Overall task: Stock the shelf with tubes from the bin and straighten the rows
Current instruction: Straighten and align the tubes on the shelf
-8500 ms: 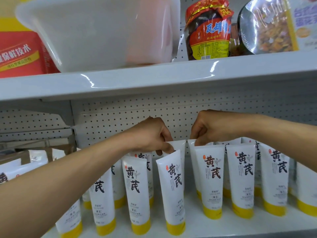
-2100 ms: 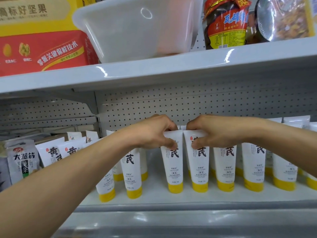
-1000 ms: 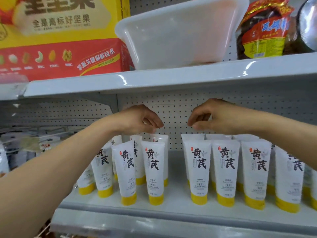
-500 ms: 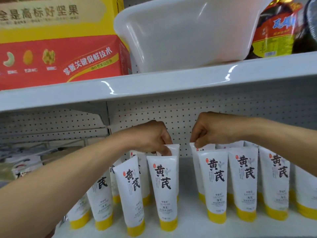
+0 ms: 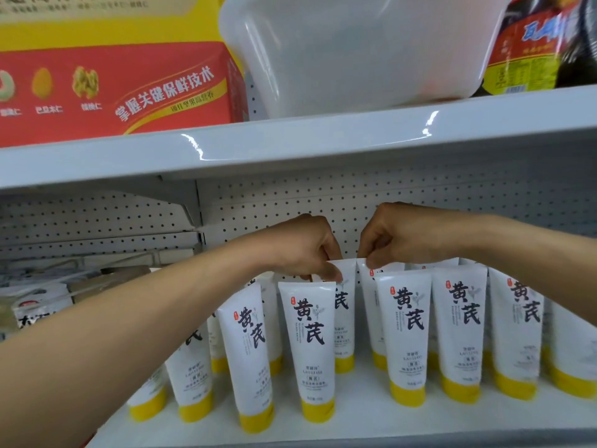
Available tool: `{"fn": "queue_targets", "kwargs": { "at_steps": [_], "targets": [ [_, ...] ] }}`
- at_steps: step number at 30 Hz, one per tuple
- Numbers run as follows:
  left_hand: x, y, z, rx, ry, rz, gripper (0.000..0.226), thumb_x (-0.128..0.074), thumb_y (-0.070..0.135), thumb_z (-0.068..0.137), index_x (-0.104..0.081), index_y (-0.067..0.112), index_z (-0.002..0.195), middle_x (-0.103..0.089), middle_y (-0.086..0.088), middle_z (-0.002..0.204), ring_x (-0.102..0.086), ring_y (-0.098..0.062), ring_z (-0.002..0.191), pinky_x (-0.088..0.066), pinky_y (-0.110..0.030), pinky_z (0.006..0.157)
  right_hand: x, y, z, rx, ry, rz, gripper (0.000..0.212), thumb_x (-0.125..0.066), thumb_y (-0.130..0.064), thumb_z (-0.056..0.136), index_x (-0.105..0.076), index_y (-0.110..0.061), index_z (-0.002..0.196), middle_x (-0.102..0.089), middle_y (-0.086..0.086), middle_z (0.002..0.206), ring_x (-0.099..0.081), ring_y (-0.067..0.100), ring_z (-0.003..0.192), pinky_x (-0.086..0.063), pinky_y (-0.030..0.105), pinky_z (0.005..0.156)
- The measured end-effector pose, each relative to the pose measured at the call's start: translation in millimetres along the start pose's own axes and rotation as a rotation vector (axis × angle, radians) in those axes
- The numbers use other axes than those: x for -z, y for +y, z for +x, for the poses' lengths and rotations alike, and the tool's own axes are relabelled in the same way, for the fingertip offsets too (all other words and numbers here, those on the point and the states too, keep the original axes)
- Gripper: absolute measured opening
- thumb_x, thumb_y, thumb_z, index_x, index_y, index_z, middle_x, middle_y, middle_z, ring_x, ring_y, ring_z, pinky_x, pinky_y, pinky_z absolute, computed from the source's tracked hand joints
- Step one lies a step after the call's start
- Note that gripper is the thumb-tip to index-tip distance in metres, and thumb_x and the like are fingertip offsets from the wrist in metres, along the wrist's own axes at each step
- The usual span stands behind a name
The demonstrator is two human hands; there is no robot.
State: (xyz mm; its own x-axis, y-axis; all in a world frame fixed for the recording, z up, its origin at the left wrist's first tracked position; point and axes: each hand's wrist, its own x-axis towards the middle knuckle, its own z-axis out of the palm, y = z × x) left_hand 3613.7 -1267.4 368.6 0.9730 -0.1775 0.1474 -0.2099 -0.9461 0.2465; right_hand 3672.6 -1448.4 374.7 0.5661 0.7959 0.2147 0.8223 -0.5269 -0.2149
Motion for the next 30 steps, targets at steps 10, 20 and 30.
{"fn": "queue_targets", "kwargs": {
  "at_steps": [10,20,30],
  "targets": [
    [14,5,-10,0.012,0.047,0.020,0.018,-0.070,0.029,0.086,-0.076,0.024,0.102,-0.075,0.015,0.092,-0.067,0.001,0.087,-0.051,-0.014,0.083,1,3,-1,-0.009,0.018,0.029,0.007,-0.069,-0.028,0.086,-0.075,-0.029,0.089,-0.073,-0.020,0.083,-0.065,-0.007,0.077,-0.052,0.021,0.075],
    [54,-45,-61,0.176,0.004,0.027,0.028,-0.068,0.022,0.089,-0.068,0.032,0.116,-0.068,0.019,0.114,-0.061,0.005,0.106,-0.041,-0.004,0.088,6,-19,8,0.083,0.057,0.002,0.016,-0.067,-0.033,0.088,-0.070,-0.037,0.104,-0.068,-0.025,0.097,-0.061,-0.011,0.089,-0.042,0.008,0.075],
    [28,-64,-53,0.135,-0.008,0.073,0.011,-0.071,0.021,0.087,-0.077,0.023,0.095,-0.076,0.011,0.090,-0.071,-0.003,0.081,-0.056,-0.020,0.075,-18,-37,37,0.055,-0.102,-0.096,0.013,-0.068,-0.027,0.087,-0.075,-0.021,0.096,-0.074,-0.010,0.090,-0.069,0.008,0.086,-0.056,0.029,0.083]
  ]
}}
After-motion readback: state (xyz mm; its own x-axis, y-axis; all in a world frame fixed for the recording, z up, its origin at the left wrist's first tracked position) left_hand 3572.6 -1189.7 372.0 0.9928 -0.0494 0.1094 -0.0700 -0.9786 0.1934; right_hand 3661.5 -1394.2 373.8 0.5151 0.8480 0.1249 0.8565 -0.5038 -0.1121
